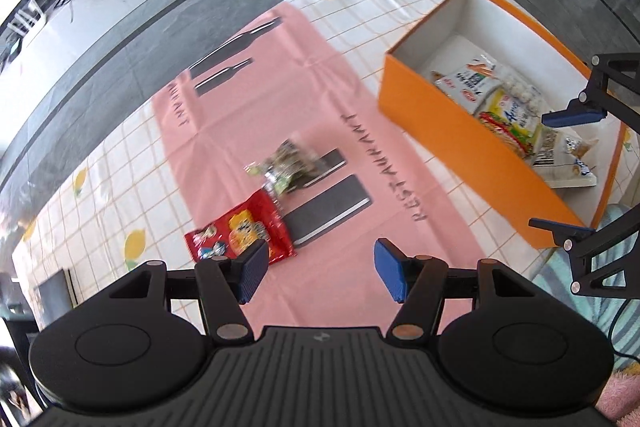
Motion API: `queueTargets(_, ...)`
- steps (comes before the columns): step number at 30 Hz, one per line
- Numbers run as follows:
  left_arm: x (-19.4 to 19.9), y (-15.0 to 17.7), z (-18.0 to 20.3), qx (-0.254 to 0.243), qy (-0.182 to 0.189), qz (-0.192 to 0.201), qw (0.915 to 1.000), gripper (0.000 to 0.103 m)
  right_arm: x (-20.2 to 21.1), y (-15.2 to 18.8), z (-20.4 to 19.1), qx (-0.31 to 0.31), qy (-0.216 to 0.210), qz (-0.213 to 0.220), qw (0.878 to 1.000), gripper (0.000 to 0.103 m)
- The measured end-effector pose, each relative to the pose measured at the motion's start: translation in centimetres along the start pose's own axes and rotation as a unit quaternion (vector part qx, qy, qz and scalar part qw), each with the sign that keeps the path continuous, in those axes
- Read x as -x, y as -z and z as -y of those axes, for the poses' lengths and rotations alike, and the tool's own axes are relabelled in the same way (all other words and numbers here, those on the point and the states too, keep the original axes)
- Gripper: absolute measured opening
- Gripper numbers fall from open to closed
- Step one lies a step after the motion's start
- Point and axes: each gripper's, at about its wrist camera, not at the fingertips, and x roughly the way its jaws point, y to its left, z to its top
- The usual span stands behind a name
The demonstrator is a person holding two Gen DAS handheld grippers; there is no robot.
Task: Organize snacks
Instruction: 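Withdraw both open tools from the box toward the remaining snacks, then grasp the small clear snack bag with the right tool while the left grasps the red crisp bag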
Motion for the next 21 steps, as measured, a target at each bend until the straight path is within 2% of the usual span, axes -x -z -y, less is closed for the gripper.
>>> queueTargets(9, -1.7, 4.2, -4.8, 0.002, -0.004, 0.008, 1.0000, 0.076, -2.6, -3.8, -2.8, 0.003, -0.016, 0.017, 1.000, 0.070)
queueTargets(18, -6.2, 6.2, -7.7, -0.042, 0.002, -0.002, 0.9991, 0.083, -7.3, -7.4, -2.9, 0.013, -0.016, 0.022, 1.000, 0.068)
queueTargets(21, -8.4, 6.7, -8.7, -0.043, 0.008, -0.018, 0.9989, 0.083, -9.4, -8.5, -2.8, 0.013, -0.016, 0.015, 1.000, 0.061)
